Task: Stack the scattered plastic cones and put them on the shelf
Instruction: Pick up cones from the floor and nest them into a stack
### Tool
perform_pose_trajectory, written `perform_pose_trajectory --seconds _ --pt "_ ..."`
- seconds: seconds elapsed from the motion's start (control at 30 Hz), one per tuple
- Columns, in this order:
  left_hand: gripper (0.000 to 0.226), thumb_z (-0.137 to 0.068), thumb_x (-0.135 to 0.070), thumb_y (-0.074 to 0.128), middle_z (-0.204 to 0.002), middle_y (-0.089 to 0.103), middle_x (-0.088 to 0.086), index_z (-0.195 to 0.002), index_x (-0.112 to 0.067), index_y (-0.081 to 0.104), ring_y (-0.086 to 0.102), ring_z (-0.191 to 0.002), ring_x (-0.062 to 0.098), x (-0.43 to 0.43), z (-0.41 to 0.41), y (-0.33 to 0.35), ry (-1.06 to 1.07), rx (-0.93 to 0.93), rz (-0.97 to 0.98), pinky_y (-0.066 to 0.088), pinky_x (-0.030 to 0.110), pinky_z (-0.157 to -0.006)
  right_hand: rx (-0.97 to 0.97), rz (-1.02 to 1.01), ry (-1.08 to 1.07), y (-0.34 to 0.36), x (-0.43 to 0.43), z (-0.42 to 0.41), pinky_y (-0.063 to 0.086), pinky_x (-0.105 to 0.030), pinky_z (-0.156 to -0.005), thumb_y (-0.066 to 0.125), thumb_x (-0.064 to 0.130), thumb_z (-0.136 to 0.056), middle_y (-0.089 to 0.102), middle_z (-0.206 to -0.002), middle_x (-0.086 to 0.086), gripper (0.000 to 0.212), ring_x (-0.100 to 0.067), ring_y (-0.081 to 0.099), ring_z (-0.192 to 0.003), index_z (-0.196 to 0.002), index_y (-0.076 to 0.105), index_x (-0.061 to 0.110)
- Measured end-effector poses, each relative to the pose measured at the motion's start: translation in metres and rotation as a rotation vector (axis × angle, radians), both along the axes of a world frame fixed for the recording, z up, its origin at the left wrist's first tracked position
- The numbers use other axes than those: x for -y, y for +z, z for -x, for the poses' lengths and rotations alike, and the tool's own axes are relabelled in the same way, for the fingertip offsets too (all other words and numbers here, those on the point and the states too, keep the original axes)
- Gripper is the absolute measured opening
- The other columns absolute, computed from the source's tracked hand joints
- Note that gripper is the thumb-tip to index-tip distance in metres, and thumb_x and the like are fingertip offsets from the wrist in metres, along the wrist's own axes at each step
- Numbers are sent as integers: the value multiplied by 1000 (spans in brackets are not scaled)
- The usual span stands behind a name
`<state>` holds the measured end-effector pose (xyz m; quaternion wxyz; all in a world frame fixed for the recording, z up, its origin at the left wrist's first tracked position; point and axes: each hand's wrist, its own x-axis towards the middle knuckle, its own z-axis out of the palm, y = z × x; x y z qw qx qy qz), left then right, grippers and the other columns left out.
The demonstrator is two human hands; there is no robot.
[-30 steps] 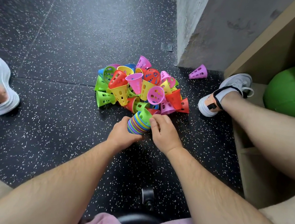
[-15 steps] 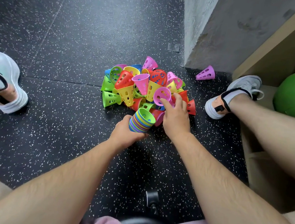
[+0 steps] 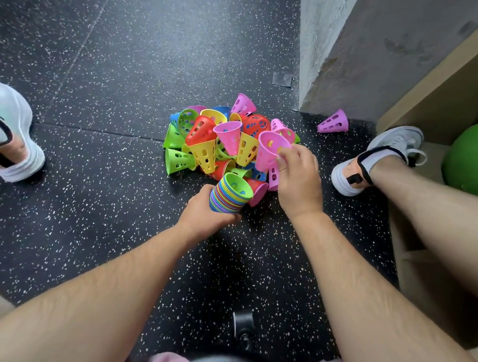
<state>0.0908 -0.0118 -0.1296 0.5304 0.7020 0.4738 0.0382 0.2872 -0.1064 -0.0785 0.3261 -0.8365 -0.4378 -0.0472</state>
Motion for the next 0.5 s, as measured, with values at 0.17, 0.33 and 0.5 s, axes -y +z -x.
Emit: perform_pose_trajectory --seconds 0.17,0.33,0.5 --pt "70 -53 -52 88 -101 70 -7 -110 -31 54 69 -93 15 -1 -4 1 26 14 -9 58 41 -85 47 3 109 7 2 26 49 -42 -82 52 29 -99 70 -103 -6 25 -34 59 -93 -104 69 12" --pt "69 -51 -52 89 -101 71 -7 -107 -31 54 70 -94 14 -3 -7 3 60 49 4 58 43 -87 29 118 243 -5 4 42 51 -47 -82 48 31 -99 70 -98 -2 27 -32 58 -94 -106 69 16" --pt "69 -51 -53 90 -101 71 -9 -105 -33 53 70 -94 13 -6 1 -2 74 28 -8 58 45 -89 -302 323 292 -5 10 43 48 -40 -85 39 42 -103 68 -101 3 33 -18 54 -101 -117 64 26"
